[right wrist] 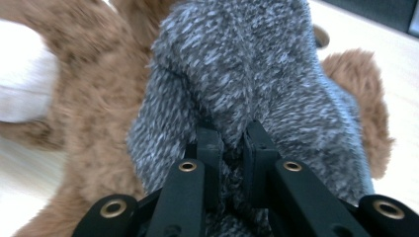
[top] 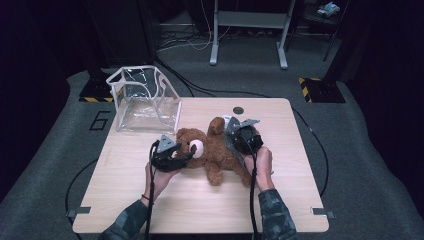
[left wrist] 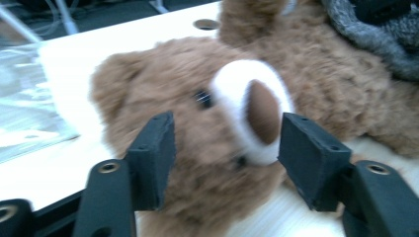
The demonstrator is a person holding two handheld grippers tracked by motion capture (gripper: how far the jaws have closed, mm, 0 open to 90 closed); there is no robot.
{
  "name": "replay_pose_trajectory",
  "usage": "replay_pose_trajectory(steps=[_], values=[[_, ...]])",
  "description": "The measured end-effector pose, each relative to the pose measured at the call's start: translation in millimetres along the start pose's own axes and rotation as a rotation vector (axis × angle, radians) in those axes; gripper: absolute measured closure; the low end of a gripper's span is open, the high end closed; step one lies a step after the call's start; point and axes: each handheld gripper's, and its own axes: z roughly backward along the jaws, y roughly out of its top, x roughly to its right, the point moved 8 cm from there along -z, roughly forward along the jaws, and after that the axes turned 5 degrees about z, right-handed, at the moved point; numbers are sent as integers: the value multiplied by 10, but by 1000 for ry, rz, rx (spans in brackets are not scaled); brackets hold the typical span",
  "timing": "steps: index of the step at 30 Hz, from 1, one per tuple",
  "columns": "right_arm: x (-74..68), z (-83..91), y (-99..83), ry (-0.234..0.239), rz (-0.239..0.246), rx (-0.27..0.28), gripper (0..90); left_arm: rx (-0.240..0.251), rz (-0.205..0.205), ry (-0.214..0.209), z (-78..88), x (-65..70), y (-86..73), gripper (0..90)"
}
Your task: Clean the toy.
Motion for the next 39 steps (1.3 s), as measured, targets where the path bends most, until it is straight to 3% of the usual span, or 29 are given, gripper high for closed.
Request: replay_pose_trajectory(steps=[4, 8, 12, 19, 24, 30, 31, 35, 39], values=[[47, -50, -44, -39, 23, -18, 816, -84, 54, 5, -41, -174, -235, 370], [109, -79, -93, -77, 44, -49, 816, -142, 113, -38, -154, -245, -446, 413], [192, -111, -165, -91, 44, -64, 817, -151, 149, -59, -234, -274, -540, 525], [181, -11, -172, -62, 18, -25, 816, -139, 139, -82, -305, -198, -577, 576], [-23, 242, 28, -8, 19, 46, 816, -124, 121, -117, -359, -81, -556, 577], [-418, 414, 362, 60, 103, 124, 815, -128, 76, -129, -442, 17, -533, 520], [-487, 415, 415, 72, 94, 136, 815, -129, 70, -123, -432, 4, -532, 476], [-689, 302, 576, 110, 137, 133, 815, -101, 65, -93, -298, -107, -501, 313], [-858, 108, 645, 133, 138, 105, 813, -140, 35, -37, -183, -303, -538, 264]])
